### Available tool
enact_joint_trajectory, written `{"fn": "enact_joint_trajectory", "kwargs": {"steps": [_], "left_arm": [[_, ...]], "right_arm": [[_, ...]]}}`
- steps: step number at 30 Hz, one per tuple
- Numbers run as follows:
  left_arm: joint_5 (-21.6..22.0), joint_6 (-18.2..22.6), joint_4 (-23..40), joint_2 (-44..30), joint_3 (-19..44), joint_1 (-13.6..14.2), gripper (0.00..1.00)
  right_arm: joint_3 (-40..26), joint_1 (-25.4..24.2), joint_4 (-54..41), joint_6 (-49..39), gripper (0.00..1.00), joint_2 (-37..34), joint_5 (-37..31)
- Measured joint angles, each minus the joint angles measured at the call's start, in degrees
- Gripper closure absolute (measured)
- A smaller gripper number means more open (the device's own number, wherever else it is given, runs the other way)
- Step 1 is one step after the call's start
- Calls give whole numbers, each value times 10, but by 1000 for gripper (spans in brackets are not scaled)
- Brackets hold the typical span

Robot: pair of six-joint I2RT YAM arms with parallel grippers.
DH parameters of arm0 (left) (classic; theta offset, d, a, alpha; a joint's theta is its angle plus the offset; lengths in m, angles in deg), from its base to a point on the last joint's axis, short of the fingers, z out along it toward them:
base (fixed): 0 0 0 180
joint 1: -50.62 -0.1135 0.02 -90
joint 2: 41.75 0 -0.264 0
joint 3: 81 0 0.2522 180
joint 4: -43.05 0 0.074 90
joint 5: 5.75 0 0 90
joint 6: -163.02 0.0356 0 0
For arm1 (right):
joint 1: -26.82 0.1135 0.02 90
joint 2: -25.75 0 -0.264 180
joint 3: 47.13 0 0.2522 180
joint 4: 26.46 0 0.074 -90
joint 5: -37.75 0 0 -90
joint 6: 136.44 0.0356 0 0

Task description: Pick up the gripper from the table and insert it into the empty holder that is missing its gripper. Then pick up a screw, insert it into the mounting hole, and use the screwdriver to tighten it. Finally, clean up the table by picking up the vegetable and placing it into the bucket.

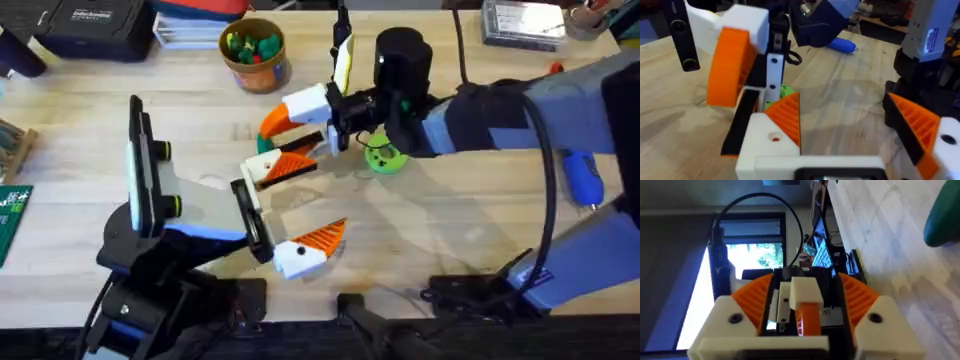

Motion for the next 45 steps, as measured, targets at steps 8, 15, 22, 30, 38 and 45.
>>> {"fn": "enact_joint_trajectory", "kwargs": {"steps": [8,15,22,30,38,45], "left_arm": [[-12,0,1,0,0,0,13],[-13,0,1,0,0,0,13],[-14,0,1,0,0,0,13],[-14,0,1,0,0,0,13],[-14,0,2,0,0,0,13],[-14,0,1,0,0,0,13]], "right_arm": [[0,-10,0,-40,9,0,-29],[-1,-82,-30,-122,7,3,-121],[-27,-150,-255,-260,7,78,-215],[-76,-146,-686,-507,6,308,-421],[-82,-74,-895,-604,6,401,-689],[-82,-47,-925,-645,6,399,-739]]}}
